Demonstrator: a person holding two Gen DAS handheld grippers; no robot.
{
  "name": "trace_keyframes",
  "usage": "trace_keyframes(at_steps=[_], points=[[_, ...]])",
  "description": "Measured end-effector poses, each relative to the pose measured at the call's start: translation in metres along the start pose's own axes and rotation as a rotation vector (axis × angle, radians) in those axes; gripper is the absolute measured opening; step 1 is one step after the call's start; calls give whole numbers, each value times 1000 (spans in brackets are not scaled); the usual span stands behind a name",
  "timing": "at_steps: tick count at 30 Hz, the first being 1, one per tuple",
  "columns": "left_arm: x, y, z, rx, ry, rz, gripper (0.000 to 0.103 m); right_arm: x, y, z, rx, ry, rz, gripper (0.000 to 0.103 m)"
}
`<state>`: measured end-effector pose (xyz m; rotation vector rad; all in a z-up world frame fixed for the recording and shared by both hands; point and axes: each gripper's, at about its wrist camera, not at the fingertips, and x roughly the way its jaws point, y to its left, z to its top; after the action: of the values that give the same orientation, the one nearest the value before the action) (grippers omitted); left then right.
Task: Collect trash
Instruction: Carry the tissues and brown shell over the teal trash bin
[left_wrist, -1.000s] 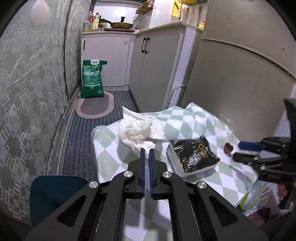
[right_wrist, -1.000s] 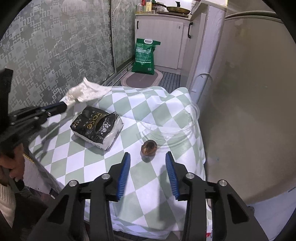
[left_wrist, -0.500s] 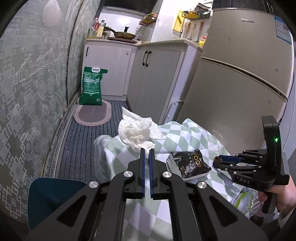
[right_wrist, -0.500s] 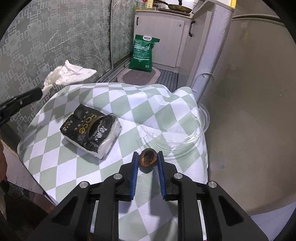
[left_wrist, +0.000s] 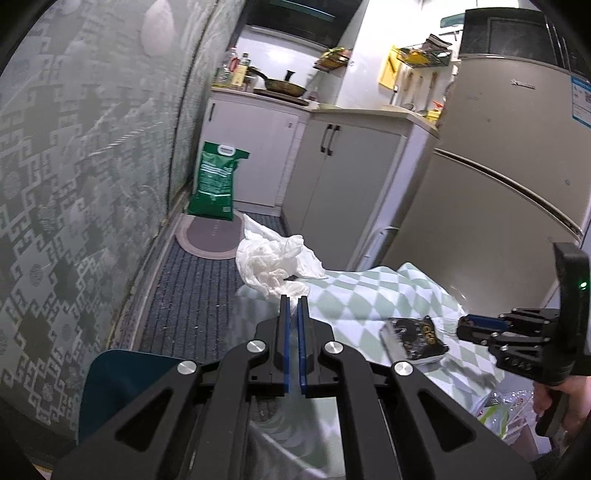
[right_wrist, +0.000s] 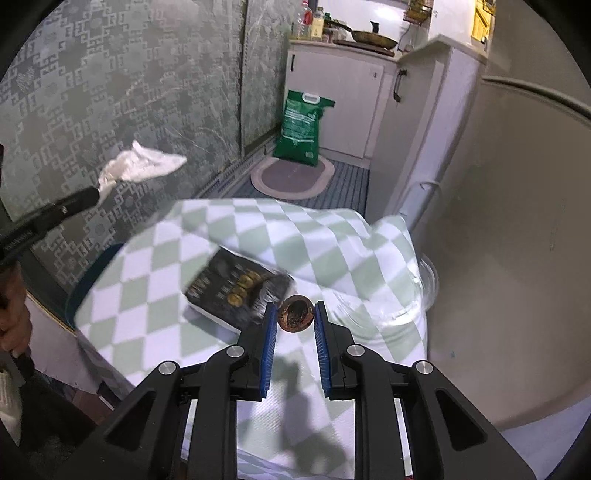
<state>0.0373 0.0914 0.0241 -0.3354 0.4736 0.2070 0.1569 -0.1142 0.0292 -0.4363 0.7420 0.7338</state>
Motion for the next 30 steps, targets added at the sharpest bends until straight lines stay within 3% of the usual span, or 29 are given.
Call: trace_keyframes(at_steps=[15,30], points=[[-19,58,-8,-28,23,113,4,3,61,32,-67,-34,86,20],[-14,108,-29,-28,155,220,4,21,126,53,-128,-27,173,20]])
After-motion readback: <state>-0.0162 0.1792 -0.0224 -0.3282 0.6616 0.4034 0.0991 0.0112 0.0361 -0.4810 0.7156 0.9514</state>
